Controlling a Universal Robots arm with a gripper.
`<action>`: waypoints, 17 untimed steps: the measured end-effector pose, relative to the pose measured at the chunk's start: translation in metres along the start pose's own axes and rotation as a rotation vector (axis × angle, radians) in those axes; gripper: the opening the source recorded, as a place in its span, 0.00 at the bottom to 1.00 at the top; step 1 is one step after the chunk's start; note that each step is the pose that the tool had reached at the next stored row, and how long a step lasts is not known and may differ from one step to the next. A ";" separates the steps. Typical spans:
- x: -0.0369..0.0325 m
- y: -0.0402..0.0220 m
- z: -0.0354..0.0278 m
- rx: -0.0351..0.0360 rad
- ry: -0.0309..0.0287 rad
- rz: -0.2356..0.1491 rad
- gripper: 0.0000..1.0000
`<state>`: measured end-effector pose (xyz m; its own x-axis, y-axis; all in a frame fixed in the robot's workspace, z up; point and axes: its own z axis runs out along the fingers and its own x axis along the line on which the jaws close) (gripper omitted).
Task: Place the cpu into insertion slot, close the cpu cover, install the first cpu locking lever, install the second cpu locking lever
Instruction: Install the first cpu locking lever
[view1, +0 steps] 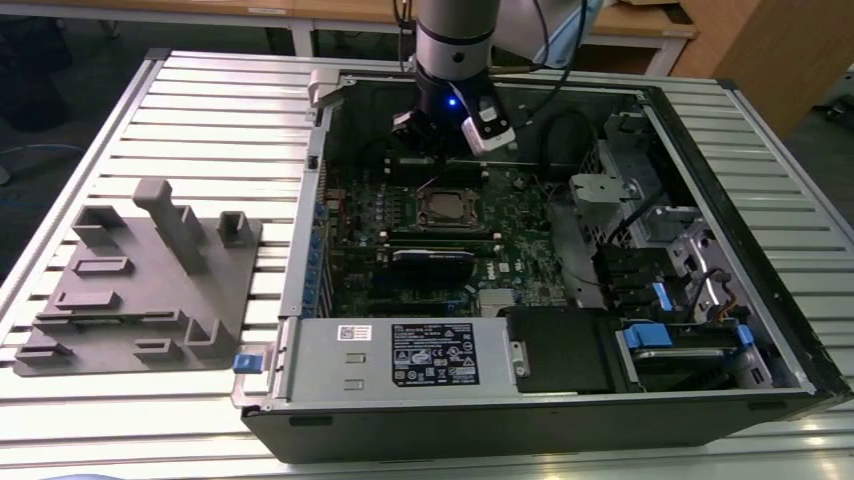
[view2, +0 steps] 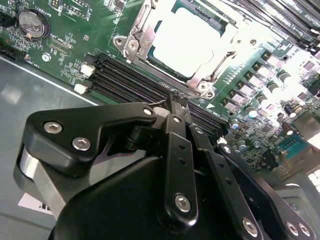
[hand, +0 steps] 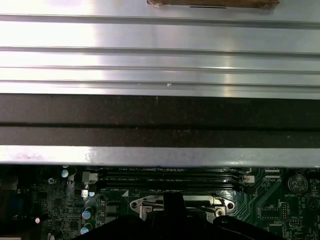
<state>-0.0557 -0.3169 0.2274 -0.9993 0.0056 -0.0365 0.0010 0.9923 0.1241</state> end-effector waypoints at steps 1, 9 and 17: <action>0.0000 0.0000 0.0000 0.0000 0.0000 0.000 0.11; -0.0008 -0.0002 0.0021 -0.0002 -0.0001 0.000 0.11; -0.0046 -0.0008 0.0067 -0.0002 -0.0001 0.000 0.11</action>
<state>-0.0509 -0.3169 0.2208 -0.9993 0.0056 -0.0366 0.0010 0.9922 0.1243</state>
